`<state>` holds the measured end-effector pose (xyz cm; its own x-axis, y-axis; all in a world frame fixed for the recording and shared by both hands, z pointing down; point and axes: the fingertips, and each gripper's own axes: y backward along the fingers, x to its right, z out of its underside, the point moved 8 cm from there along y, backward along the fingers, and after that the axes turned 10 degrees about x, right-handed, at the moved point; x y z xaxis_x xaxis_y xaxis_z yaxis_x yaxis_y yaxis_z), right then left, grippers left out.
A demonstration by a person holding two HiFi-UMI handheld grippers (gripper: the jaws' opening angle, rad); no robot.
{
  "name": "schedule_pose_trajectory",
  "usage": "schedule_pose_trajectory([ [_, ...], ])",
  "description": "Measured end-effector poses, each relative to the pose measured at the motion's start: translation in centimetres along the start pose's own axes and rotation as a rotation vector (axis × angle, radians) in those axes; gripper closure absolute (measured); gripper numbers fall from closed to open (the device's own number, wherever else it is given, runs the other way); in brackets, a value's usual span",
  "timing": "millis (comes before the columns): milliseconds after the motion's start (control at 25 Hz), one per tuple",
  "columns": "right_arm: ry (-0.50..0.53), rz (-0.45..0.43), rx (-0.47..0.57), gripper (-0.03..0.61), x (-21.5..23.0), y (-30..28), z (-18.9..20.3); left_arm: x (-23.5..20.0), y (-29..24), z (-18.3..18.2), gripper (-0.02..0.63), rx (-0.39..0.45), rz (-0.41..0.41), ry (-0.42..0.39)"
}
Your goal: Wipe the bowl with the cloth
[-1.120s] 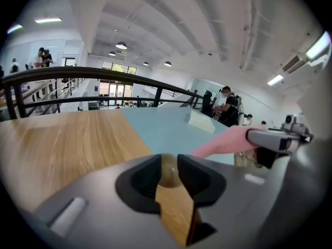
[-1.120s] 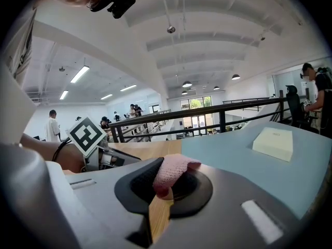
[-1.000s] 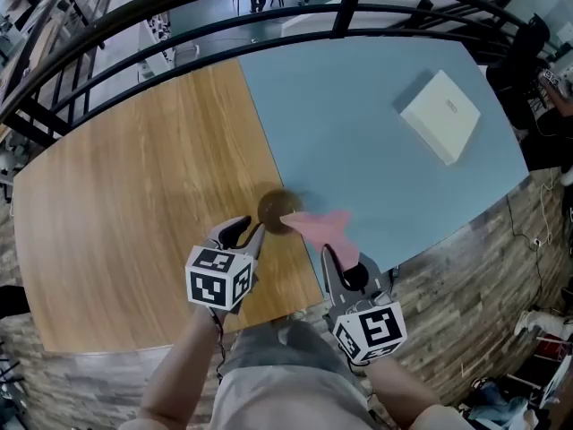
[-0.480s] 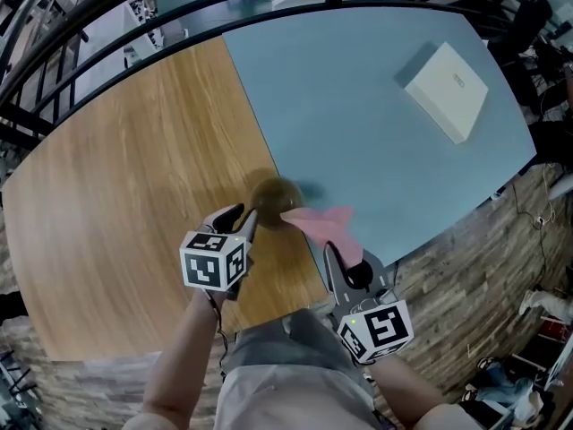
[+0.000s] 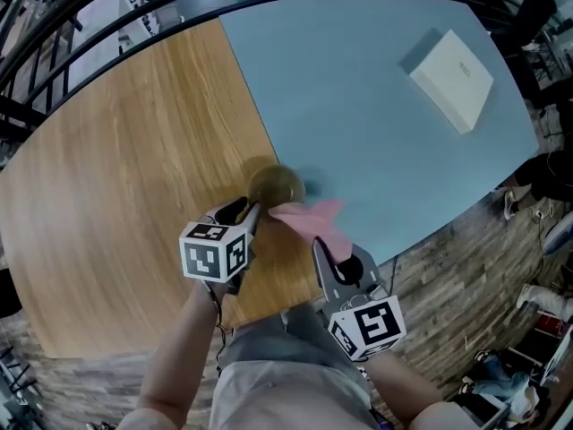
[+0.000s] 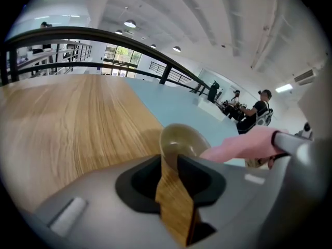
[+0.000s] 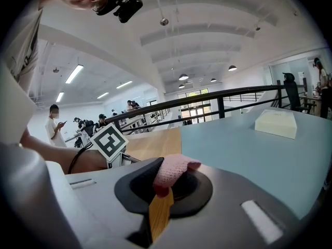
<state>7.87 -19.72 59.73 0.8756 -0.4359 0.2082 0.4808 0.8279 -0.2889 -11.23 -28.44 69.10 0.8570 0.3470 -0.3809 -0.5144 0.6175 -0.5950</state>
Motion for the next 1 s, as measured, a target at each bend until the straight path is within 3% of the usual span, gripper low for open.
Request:
schedule_pose_trajectory([
  [480, -0.003, -0.016, -0.024, 0.558, -1.1, 1.0, 1.9, -0.4, -0.3, 1.6, 0.605, 0.045, 0.013, 0.181],
  [760, -0.011, -0.019, 0.016, 0.558, -1.1, 2.4, 0.5, 2.1, 1.5, -0.4, 0.609, 0.092, 0.015, 0.087],
  [1000, -0.021, -0.052, 0.062, 0.558, -1.7, 4.1, -3.7, 5.6, 5.5, -3.7, 0.609, 0.146, 0.005, -0.037],
])
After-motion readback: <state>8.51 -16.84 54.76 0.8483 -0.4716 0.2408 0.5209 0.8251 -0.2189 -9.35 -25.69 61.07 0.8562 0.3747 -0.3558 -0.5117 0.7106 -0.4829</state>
